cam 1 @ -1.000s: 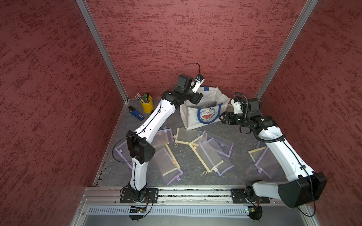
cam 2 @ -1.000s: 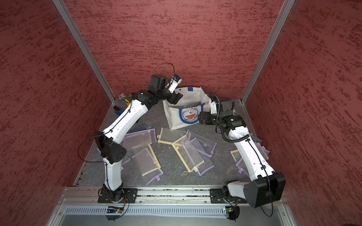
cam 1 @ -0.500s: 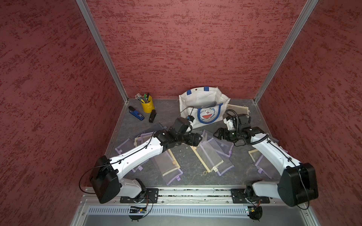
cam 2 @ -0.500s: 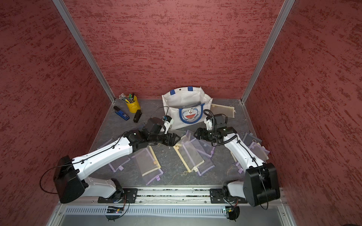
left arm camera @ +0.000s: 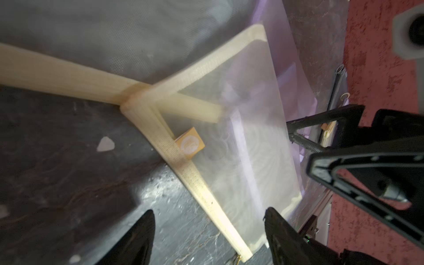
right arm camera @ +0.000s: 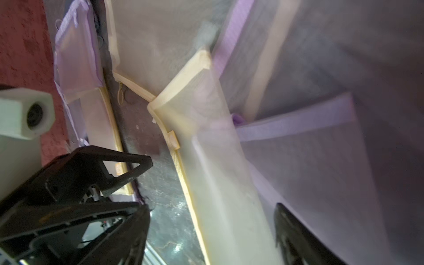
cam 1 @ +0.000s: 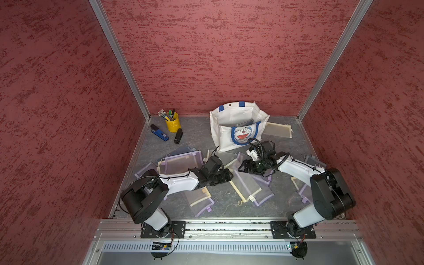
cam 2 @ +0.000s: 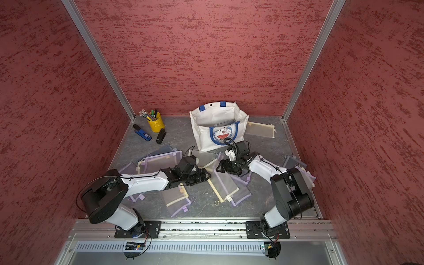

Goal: Put the pencil pouch into the canvas bag
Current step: Pick up the pencil pouch.

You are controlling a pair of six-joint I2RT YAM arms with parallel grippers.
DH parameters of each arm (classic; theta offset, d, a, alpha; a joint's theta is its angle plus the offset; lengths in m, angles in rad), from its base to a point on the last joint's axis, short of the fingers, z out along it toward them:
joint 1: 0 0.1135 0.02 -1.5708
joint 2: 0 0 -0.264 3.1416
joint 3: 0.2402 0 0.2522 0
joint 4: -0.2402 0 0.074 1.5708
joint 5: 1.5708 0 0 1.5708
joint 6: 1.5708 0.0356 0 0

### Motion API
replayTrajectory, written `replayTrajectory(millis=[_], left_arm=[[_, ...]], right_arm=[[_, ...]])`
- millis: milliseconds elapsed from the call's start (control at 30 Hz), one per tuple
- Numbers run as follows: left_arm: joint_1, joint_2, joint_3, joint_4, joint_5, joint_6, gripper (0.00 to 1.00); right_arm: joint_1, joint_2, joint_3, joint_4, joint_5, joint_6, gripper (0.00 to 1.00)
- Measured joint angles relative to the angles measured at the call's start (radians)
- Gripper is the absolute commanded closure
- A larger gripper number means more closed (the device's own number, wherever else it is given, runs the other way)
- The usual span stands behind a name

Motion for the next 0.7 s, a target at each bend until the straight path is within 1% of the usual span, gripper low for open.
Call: replayTrajectory(millis=[167, 267, 367, 467, 533, 633, 700], left_arm=[[0.019, 0.1, -0.026, 0.215, 0.043, -0.098, 0.26], [0.018, 0.146, -0.026, 0.317, 0.053, -0.14, 0.26], [0.016, 0.18, -0.026, 0.399, 0.057, -0.177, 0.27], [0.015, 0.187, -0.029, 0.429, 0.058, -0.193, 0.28], [0.015, 0.182, -0.029, 0.439, 0.058, -0.195, 0.28], [0.02, 0.138, -0.038, 0.424, 0.059, -0.185, 0.3], [0.033, 0.07, -0.055, 0.404, 0.064, -0.171, 0.3]], right_arm=[[0.004, 0.015, -0.025, 0.057, 0.001, -0.002, 0.27], [0.009, 0.016, -0.04, 0.083, -0.002, 0.0, 0.34], [0.016, 0.016, -0.051, 0.114, -0.017, 0.011, 0.47], [0.023, 0.013, -0.053, 0.131, -0.031, 0.007, 0.73], [0.026, -0.006, -0.054, 0.132, -0.042, -0.001, 0.87], [0.026, -0.068, -0.05, 0.12, -0.053, -0.013, 0.99], [0.026, -0.13, -0.043, 0.108, -0.069, -0.023, 1.0]])
